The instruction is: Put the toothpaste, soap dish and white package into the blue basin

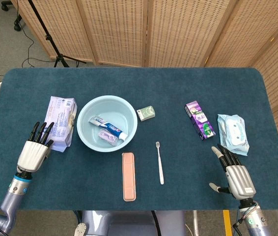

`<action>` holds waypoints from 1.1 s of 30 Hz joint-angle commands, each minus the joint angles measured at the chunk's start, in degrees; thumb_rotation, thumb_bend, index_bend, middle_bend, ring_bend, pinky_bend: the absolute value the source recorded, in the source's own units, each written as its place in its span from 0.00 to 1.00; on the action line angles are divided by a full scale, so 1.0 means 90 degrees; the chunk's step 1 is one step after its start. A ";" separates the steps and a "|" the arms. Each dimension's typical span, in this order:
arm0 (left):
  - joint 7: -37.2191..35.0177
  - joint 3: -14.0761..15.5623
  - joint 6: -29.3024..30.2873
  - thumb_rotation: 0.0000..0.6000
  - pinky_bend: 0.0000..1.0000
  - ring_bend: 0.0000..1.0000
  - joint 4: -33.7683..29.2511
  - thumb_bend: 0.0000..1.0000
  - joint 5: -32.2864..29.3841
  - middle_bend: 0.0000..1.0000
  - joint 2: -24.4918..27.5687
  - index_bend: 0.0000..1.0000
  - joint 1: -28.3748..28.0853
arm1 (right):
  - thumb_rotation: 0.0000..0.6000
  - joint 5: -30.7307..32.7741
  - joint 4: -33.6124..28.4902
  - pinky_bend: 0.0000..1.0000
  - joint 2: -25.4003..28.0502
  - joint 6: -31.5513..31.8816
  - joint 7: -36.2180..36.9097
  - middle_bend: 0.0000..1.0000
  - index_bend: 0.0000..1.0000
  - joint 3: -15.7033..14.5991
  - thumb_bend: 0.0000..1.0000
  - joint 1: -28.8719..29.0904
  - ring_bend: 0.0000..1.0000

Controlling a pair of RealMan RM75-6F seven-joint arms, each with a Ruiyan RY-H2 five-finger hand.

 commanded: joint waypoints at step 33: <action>0.1451 -0.1181 0.0086 1.00 0.03 0.03 -0.2799 0.50 -0.0339 0.10 0.1888 0.82 -0.0929 | 1.00 0.0019 0.0018 0.08 0.0042 -0.0046 0.0171 0.00 0.03 0.0023 0.08 0.0011 0.00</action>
